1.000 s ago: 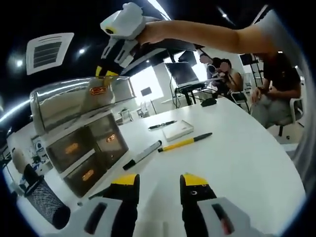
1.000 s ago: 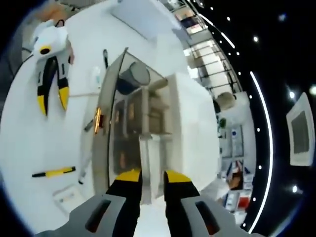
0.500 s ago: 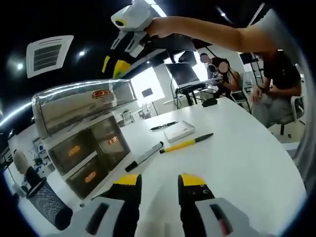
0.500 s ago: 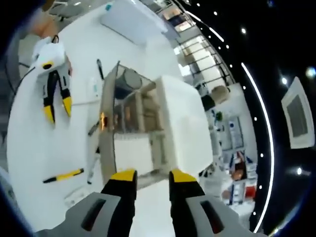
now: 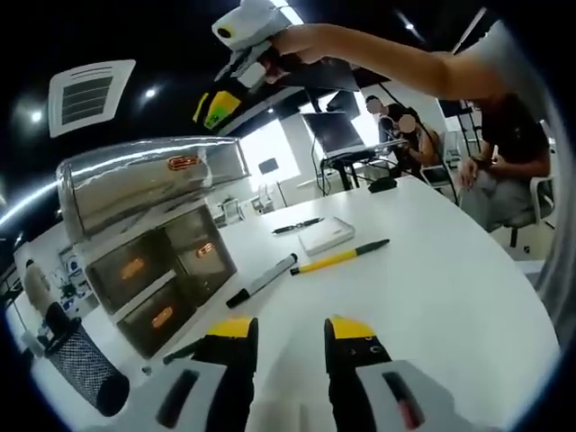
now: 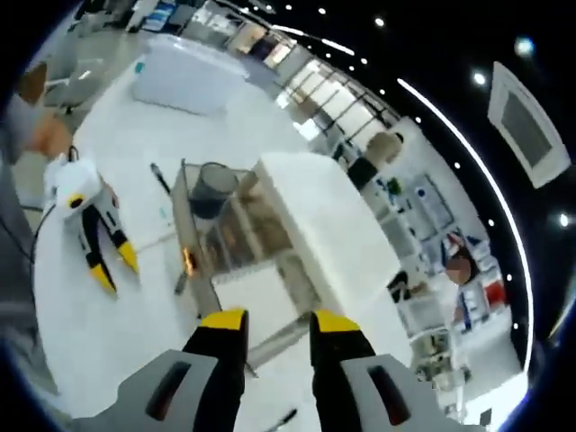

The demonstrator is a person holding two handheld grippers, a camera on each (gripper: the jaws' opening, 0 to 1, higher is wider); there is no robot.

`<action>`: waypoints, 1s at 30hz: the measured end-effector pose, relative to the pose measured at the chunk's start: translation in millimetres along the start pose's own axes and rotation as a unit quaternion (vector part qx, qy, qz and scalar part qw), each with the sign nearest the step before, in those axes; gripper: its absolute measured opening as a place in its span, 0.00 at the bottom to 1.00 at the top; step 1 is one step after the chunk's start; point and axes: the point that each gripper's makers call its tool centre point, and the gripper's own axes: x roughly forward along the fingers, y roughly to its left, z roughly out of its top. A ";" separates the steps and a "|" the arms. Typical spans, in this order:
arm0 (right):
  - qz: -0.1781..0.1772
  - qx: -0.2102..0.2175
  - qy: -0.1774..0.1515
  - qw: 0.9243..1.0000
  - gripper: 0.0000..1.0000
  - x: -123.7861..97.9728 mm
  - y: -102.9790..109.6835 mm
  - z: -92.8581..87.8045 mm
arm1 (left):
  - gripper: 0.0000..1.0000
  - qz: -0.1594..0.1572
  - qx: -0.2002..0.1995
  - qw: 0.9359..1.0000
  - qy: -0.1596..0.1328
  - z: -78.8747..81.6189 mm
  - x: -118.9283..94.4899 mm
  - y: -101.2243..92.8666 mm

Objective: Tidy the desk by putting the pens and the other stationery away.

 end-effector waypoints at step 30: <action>0.035 0.295 -0.233 0.926 0.23 -24.5 61.4 -13.1 | 0.30 -0.009 -0.024 1.000 -0.008 -2.2 -1.2 3.7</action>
